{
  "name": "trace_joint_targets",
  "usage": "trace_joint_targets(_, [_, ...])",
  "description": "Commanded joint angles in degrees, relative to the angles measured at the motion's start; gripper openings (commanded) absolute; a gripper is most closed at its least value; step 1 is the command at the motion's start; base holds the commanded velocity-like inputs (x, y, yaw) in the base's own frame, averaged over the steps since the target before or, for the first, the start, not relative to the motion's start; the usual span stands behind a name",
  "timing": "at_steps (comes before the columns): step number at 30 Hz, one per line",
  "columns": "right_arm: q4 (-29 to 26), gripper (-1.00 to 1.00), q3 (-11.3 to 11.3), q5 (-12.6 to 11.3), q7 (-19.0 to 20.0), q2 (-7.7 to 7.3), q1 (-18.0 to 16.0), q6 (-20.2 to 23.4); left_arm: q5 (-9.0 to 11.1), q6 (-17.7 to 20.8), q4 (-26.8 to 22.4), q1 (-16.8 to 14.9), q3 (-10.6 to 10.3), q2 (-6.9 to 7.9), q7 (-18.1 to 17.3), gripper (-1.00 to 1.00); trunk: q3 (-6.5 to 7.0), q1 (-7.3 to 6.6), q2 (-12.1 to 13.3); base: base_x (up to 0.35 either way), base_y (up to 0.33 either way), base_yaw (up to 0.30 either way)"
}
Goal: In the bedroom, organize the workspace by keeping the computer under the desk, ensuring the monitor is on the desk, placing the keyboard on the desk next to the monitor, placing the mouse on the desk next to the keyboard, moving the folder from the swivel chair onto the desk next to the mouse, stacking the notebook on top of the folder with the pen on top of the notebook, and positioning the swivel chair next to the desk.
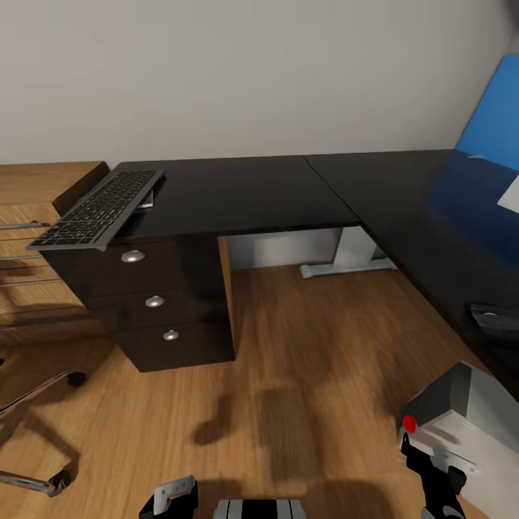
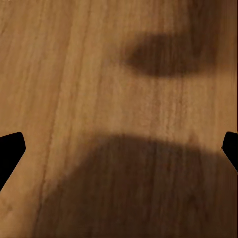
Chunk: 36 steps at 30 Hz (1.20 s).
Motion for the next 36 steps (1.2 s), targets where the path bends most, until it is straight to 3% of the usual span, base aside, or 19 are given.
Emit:
trace_joint_targets(1, [0.02, 1.0, -0.26, 0.25, -0.08, 0.02, -0.03, -0.12, 0.54, -0.25, 0.02, -0.02, -0.33, 0.05, 0.39, 1.0, -0.04, -0.01, -0.01, 0.001, -0.099, 0.0])
trace_joint_targets(11, [0.01, 1.0, -0.26, 0.25, -0.08, 0.02, -0.03, -0.12, 0.54, -0.25, 0.04, -0.02, -0.33, 0.06, 0.39, 1.0, -0.04, -0.01, -0.01, 0.0, -0.114, 0.0])
trace_joint_targets(36, [0.01, 1.0, -0.26, 0.25, -0.08, 0.02, -0.03, -0.12, 0.54, -0.25, 0.04, -0.02, -0.33, 0.06, 0.31, 1.0, -0.04, -0.01, -0.01, 0.0, -0.007, 0.0])
